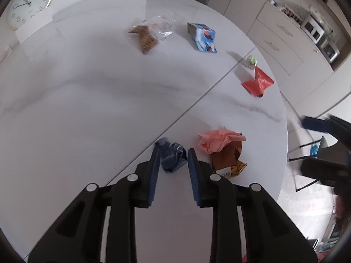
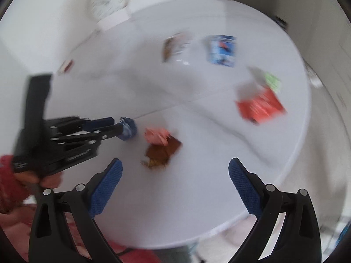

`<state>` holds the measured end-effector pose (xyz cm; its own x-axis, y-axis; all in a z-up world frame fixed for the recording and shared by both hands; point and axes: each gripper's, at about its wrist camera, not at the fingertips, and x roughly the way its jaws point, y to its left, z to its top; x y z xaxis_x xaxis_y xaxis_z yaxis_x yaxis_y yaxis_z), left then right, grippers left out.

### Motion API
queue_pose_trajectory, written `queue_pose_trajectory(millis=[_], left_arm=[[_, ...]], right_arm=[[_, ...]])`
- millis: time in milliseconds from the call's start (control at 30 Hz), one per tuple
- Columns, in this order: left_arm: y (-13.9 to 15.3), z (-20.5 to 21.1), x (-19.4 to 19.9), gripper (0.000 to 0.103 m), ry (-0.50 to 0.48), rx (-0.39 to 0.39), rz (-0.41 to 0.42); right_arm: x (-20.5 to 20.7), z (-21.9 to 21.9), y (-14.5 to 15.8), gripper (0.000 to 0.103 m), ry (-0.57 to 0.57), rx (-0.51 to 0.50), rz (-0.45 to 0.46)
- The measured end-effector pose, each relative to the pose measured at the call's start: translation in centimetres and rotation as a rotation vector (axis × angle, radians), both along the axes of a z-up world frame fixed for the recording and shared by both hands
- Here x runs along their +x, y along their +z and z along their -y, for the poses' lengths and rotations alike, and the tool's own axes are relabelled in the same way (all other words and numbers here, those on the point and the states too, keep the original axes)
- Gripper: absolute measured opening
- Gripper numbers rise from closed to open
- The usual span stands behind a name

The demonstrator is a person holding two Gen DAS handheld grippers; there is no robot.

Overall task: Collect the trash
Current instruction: 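Grasp the blue crumpled cloth with the left tool while the right tool grasps the pink tissue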

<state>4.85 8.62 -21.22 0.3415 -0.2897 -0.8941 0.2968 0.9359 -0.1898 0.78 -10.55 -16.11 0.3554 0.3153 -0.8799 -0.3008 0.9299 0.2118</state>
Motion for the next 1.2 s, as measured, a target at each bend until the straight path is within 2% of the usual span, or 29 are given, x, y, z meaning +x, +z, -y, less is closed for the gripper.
queue_pose_trajectory(millis=[133, 367, 433, 467, 600, 733, 933, 1000, 1067, 1100, 1133, 1200], left_arm=[[-0.2, -1.7, -0.1, 0.024, 0.029, -0.016, -0.011], [-0.8, -2.5, 0.1, 0.025, 0.012, -0.048, -0.031], [-1.0, -2.3, 0.3, 0.029, 0.001, -0.059, -0.038], [-1.1, -2.2, 0.3, 0.032, -0.005, -0.063, -0.045], [-1.6, -1.7, 0.5, 0.041, -0.016, -0.064, -0.066], [-2.2, -1.2, 0.8, 0.041, -0.016, -0.056, -0.09], [-3.3, -0.3, 1.6, 0.045, -0.001, -0.041, -0.117], [-3.3, -0.1, 1.7, 0.045, 0.004, -0.034, -0.1], [-3.3, 0.2, 1.7, 0.045, -0.004, -0.023, -0.095], [-3.2, 0.3, 1.6, 0.041, -0.009, -0.017, -0.093], [-3.2, 0.5, 1.6, 0.038, -0.014, -0.012, -0.089], [-3.1, 0.7, 1.5, 0.034, -0.017, -0.007, -0.084]], right_arm=[[2.9, -4.2, -2.4, 0.085, 0.125, -0.089, -0.012], [5.0, -6.5, -5.3, 0.073, 0.182, -0.149, -0.081], [5.2, -6.7, -5.8, 0.062, 0.19, -0.167, -0.097], [5.3, -6.8, -6.0, 0.06, 0.194, -0.18, -0.105], [5.5, -7.1, -6.6, 0.037, 0.21, -0.187, -0.141], [6.0, -6.6, -6.7, 0.02, 0.19, -0.148, -0.159], [6.7, -5.2, -6.7, 0.019, 0.145, -0.057, -0.18], [6.7, -4.7, -6.4, 0.021, 0.133, -0.038, -0.173], [6.9, -4.3, -6.2, 0.036, 0.125, -0.022, -0.167], [7.0, -4.3, -6.0, 0.045, 0.118, -0.022, -0.154], [7.1, -4.3, -5.8, 0.048, 0.115, -0.021, -0.142], [7.6, -4.4, -5.8, 0.049, 0.118, -0.018, -0.14]])
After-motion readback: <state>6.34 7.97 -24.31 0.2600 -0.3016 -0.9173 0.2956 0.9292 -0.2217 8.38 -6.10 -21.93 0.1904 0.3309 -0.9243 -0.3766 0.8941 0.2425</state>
